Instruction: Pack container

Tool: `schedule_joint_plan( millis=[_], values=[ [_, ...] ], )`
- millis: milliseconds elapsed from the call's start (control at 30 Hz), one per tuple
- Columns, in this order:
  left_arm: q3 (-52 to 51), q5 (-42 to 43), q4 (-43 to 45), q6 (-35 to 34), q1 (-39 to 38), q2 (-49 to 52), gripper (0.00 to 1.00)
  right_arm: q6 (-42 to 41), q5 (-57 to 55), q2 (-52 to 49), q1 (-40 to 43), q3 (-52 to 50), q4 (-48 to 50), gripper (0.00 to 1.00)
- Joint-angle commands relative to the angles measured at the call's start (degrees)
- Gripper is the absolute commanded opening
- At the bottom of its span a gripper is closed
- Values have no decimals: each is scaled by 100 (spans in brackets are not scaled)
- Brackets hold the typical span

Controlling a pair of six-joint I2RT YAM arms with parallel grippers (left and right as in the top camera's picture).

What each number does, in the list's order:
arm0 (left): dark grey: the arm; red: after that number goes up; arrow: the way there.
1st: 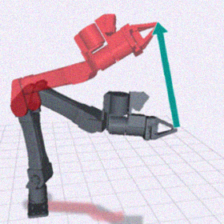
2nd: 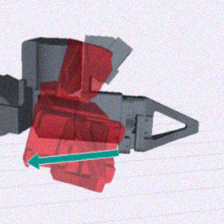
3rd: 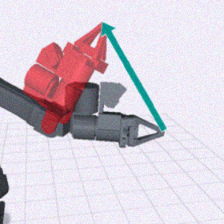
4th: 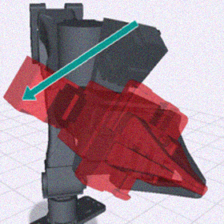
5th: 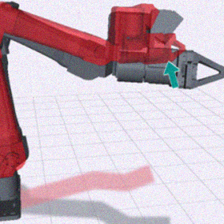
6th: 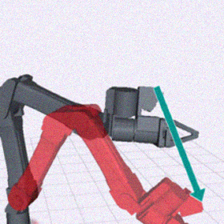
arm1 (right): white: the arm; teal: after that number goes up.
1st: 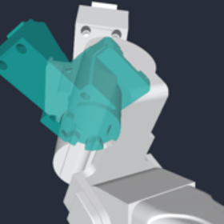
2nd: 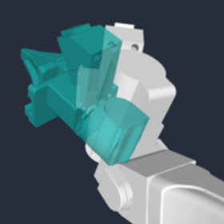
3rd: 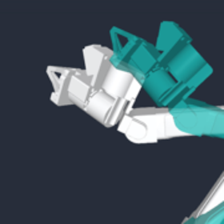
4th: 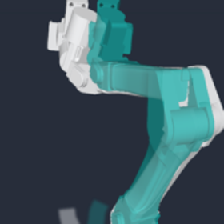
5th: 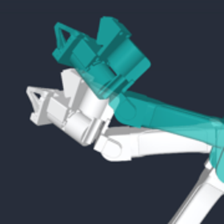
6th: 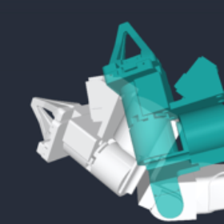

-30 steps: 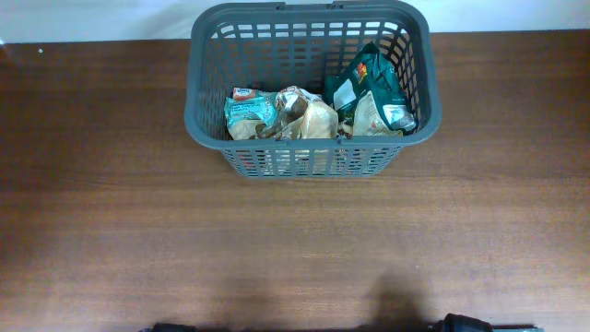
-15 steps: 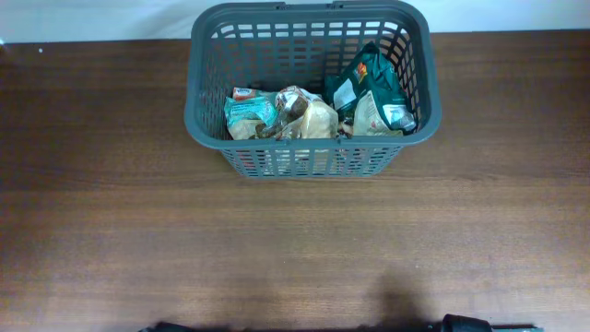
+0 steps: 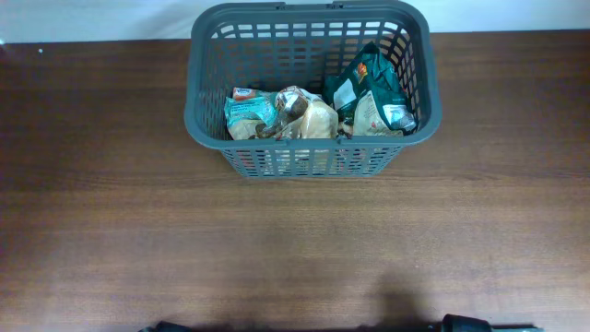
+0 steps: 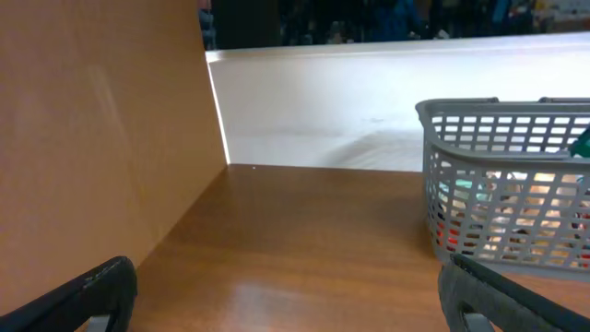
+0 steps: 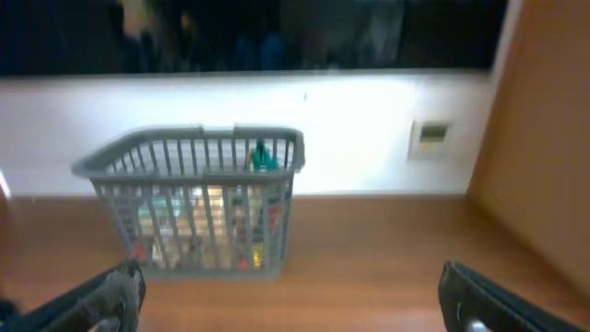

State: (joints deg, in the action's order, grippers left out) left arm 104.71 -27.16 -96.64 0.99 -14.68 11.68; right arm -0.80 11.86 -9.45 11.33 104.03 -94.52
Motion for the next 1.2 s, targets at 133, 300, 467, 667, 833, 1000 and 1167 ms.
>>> schedule_joint_plan(
  millis=[133, 300, 467, 667, 833, 1000, 1167],
  values=[
    [-26, -76, -2, -59, -17, -20, 99, 33, 118, -15, -282, -1810, 1064, 99],
    [-26, -76, -2, -59, -17, -22, 99, 33, 103, -15, -280, -2780, 2002, 99],
    [-26, -76, -2, -57, -17, -22, 99, 33, 105, -15, -280, -3803, 2682, 99],
    [-26, -76, -2, -57, -17, -22, 99, 33, 105, -15, -280, -4763, 2500, 99],
    [-26, -76, -2, -59, -17, -20, 99, 28, 181, -17, -280, -5455, 2459, 99],
    [-26, -76, -2, -57, -17, -22, 99, 50, 227, -17, -280, -5949, 2820, 99],
    [-26, -76, -2, -57, -17, -22, 99, 96, -378, -15, -282, -6450, 4087, 99]
  ],
)
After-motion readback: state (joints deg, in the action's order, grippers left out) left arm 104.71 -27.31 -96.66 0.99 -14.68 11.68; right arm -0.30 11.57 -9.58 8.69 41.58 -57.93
